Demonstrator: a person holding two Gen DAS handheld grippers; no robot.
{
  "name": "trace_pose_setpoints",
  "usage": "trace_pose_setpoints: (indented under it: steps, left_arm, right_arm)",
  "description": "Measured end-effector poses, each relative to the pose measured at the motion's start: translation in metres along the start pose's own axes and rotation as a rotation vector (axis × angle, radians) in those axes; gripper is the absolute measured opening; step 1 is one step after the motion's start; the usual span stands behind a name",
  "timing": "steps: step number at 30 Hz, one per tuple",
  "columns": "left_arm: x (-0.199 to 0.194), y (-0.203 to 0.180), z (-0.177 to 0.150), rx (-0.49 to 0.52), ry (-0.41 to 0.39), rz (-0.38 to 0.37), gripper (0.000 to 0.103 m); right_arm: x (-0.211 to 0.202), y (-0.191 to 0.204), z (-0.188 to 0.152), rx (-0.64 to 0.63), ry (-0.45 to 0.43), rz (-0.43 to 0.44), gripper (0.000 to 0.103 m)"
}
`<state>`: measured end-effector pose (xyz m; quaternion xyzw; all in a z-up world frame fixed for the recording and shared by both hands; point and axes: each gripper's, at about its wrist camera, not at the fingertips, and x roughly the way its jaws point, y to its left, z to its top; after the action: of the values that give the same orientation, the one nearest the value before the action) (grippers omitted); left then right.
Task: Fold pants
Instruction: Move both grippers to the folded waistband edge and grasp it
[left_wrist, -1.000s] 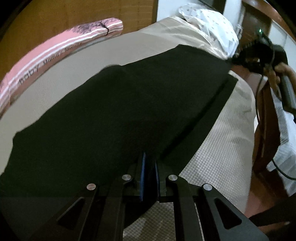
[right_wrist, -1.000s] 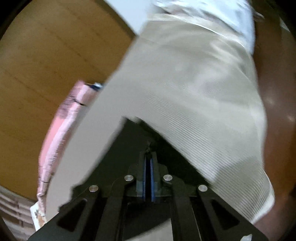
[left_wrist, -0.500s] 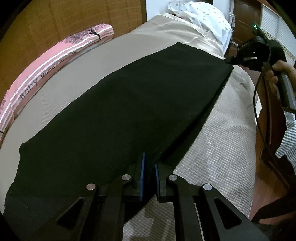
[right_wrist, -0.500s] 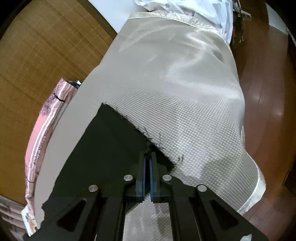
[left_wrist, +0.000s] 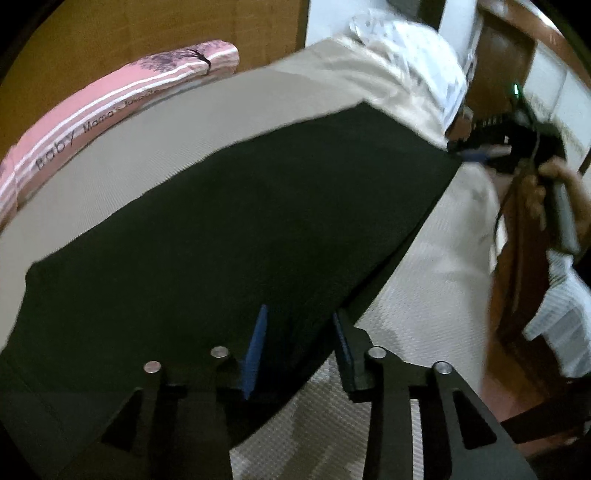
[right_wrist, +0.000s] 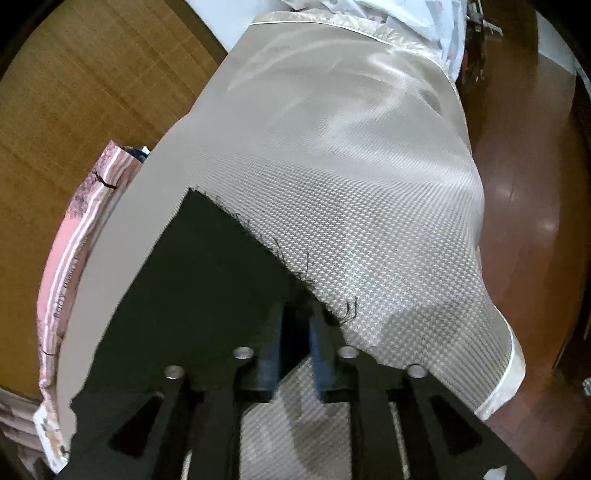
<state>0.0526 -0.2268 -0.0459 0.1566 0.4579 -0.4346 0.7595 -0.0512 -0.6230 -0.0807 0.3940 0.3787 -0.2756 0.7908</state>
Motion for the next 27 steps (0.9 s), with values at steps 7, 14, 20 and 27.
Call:
trace_pose_setpoints:
  steps: [7, 14, 20, 27]
  left_arm:
    - [-0.059, 0.050, -0.014, -0.102, -0.151, -0.009, 0.052]
    - [-0.095, 0.149, -0.051, -0.324, -0.170, 0.211, 0.052]
    - [-0.106, 0.212, -0.086, -0.421, -0.129, 0.334, 0.052]
    - [-0.119, 0.233, -0.135, -0.459, -0.131, 0.304, 0.052]
  right_arm:
    - [-0.032, 0.041, 0.005, -0.091, -0.059, 0.009, 0.033]
    - [-0.009, 0.160, -0.028, -0.350, 0.052, 0.170, 0.033]
    - [0.034, 0.282, -0.097, -0.590, 0.221, 0.318, 0.033]
    - [0.077, 0.406, -0.181, -0.883, 0.421, 0.447, 0.033]
